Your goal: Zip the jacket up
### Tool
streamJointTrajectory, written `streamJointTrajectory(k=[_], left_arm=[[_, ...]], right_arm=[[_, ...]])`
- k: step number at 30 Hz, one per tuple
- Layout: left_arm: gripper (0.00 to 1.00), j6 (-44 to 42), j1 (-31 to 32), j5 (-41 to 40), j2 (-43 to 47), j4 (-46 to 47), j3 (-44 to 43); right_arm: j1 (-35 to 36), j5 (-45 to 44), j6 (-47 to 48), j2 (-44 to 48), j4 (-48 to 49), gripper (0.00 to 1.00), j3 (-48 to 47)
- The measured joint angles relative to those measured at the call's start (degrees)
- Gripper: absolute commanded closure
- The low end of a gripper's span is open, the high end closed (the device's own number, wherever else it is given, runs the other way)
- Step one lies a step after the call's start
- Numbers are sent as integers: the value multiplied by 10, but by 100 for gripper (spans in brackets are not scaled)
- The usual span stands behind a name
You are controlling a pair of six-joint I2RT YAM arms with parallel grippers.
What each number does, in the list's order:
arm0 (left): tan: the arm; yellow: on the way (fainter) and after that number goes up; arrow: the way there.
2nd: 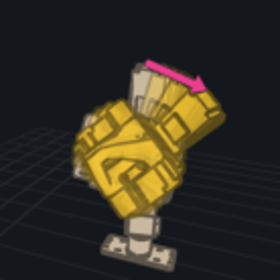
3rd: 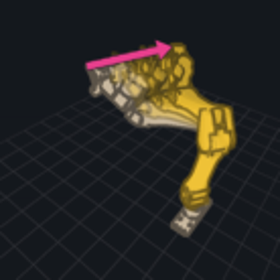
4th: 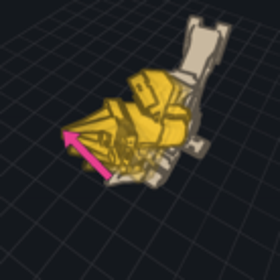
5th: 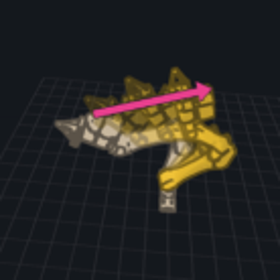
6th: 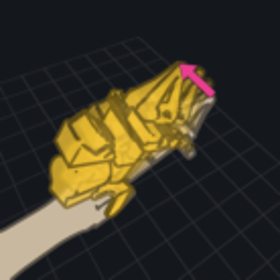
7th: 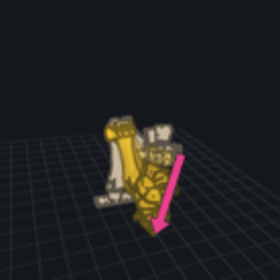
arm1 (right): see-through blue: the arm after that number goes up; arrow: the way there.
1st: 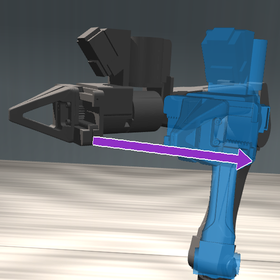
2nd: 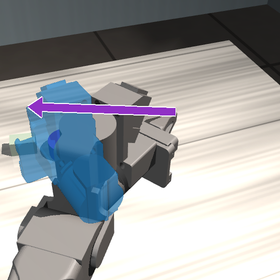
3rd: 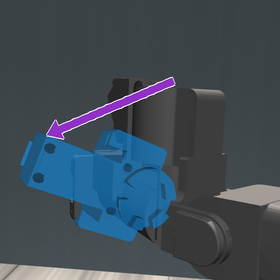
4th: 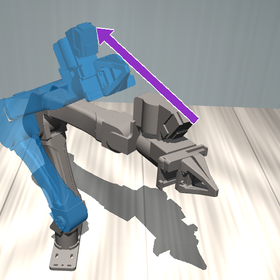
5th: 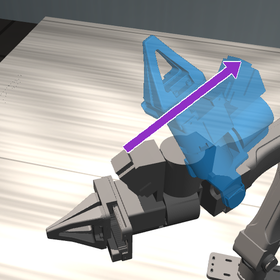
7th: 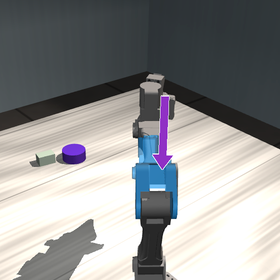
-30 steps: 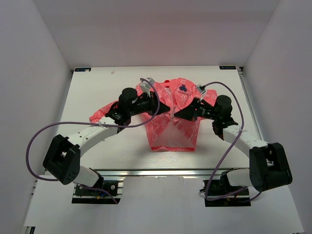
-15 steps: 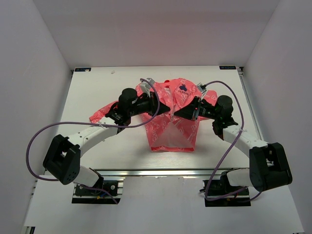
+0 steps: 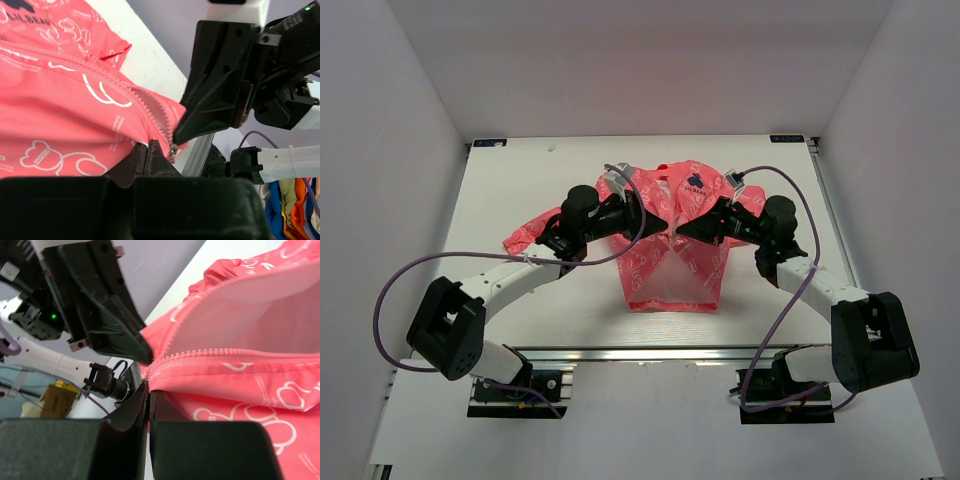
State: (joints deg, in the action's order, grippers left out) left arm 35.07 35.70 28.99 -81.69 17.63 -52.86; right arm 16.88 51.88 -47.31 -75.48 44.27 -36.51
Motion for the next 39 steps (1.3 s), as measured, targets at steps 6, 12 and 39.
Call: streamJointTrajectory(k=[6, 12, 39], left_arm=[[100, 5, -1, -1, 9, 19, 12], [100, 5, 0, 4, 16, 22, 31], [100, 17, 2, -13, 19, 42, 33]], right_arm=[[2, -27, 1, 0, -29, 100, 0], [1, -57, 14, 4, -77, 100, 0], [2, -10, 57, 46, -125, 100, 0]])
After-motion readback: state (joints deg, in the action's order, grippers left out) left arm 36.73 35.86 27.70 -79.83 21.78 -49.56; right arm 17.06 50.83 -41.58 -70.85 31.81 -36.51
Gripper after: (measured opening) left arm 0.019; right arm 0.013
